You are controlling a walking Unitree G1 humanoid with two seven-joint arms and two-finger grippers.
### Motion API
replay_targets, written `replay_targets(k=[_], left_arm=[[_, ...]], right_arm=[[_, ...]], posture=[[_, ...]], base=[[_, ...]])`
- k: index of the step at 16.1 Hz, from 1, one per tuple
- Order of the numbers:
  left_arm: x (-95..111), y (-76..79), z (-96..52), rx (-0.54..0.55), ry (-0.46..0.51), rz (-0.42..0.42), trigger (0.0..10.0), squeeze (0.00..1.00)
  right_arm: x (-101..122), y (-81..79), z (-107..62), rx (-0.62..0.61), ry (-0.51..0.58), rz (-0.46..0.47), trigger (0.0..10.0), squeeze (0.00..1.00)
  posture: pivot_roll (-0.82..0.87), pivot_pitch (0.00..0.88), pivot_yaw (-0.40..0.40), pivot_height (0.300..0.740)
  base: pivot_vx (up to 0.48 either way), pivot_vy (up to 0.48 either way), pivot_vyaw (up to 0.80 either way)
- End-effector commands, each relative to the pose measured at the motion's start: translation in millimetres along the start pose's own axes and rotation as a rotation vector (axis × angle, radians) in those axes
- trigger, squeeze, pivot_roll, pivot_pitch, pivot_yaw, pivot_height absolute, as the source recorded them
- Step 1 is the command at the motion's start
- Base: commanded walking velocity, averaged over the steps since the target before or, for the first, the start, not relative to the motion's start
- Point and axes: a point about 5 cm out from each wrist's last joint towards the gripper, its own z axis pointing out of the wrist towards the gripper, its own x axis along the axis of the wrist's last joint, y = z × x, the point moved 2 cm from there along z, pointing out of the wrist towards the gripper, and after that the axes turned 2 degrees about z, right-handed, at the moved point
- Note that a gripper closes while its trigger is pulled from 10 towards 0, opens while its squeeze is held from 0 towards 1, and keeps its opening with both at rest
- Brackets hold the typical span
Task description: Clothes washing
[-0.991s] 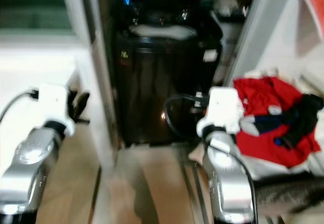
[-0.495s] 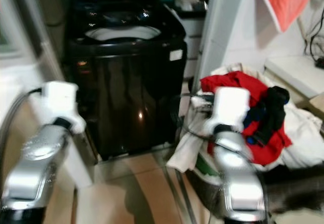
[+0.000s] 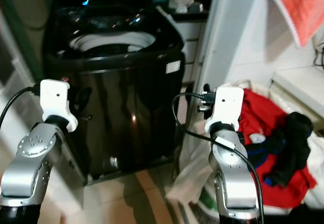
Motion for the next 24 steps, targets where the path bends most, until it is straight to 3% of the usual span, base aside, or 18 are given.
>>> replay_targets(k=[1,2,4,9,12,13,15,17,18,19,22,23,24], left_arm=[[4.2,5.1,1.0,-0.026,0.022,-0.006,10.0,0.32],[4.5,7.5,2.3,-0.044,0.015,0.006,10.0,0.28],[3.8,9.7,6.0,-0.047,0.006,0.016,10.0,0.29],[2.0,19.0,11.9,-0.082,-0.001,0.024,10.0,0.28],[2.6,23.1,14.5,-0.099,0.014,0.008,10.0,0.22],[3.9,27.2,14.8,-0.109,0.032,0.06,10.0,0.29],[-0.9,27.6,14.5,-0.097,-0.001,-0.014,10.0,0.26],[0.5,25.4,11.3,-0.079,0.008,-0.073,10.0,0.21],[-0.5,24.3,10.6,-0.07,-0.001,-0.046,10.0,0.22],[0.1,21.6,10.2,-0.054,0.004,-0.076,10.0,0.23],[2.1,16.3,7.8,-0.034,0.026,-0.058,10.0,0.22],[0.4,15.3,6.2,-0.026,0.019,-0.068,10.0,0.22],[-1.4,14.5,4.4,-0.02,0.013,-0.072,10.0,0.23]], right_arm=[[-0.1,6.5,-0.4,-0.033,-0.003,-0.001,10.0,0.0],[0.7,4.3,-1.9,-0.026,-0.027,0.082,10.0,0.0],[1.4,3.4,-5.6,-0.028,-0.033,0.115,10.0,0.0],[-4.0,16.7,-13.0,-0.101,-0.072,0.064,10.0,0.0],[-6.7,23.8,-16.2,-0.155,-0.118,0.113,10.0,0.0],[-6.1,26.0,-16.7,-0.171,-0.126,0.124,10.0,0.0],[-2.5,31.2,-14.9,-0.214,-0.123,-0.039,10.0,0.0],[5.0,30.7,-9.0,-0.227,-0.039,-0.215,10.0,0.0],[-1.3,24.3,-6.5,-0.133,-0.097,-0.181,10.0,0.0],[-3.6,18.2,-6.0,-0.068,-0.123,-0.112,10.0,0.0],[-5.6,6.6,-6.7,-0.005,-0.13,-0.045,10.0,0.0],[-6.7,3.8,-7.2,0.011,-0.128,-0.034,10.0,0.0],[-5.1,3.5,-6.0,0.016,-0.107,-0.08,10.0,0.0]], posture=[[-0.04,0.0,-0.005,0.74],[-0.04,0.0,-0.003,0.74],[-0.04,0.0,0.007,0.74],[-0.07,0.0,0.034,0.74],[-0.08,0.0,0.041,0.74],[-0.08,0.0,0.039,0.74],[-0.08,0.0,0.033,0.74],[-0.08,0.0,0.021,0.74],[-0.07,0.0,0.012,0.74],[-0.07,0.0,0.003,0.74],[-0.07,0.0,-0.011,0.74],[-0.07,0.0,-0.015,0.74],[-0.07,0.0,-0.019,0.74]], base=[[0.0,0.0,0.0],[0.0,0.0,-0.66],[0.0,0.388,-0.8],[0.0,0.48,-0.8],[0.0,0.48,-0.8],[0.0,-0.48,-0.8],[0.0,-0.418,-0.78],[0.0,0.0,-0.38],[0.0,0.0,0.0],[0.0,0.0,0.0],[0.417,0.0,0.0],[0.45,0.0,0.0],[0.45,0.0,0.0]])
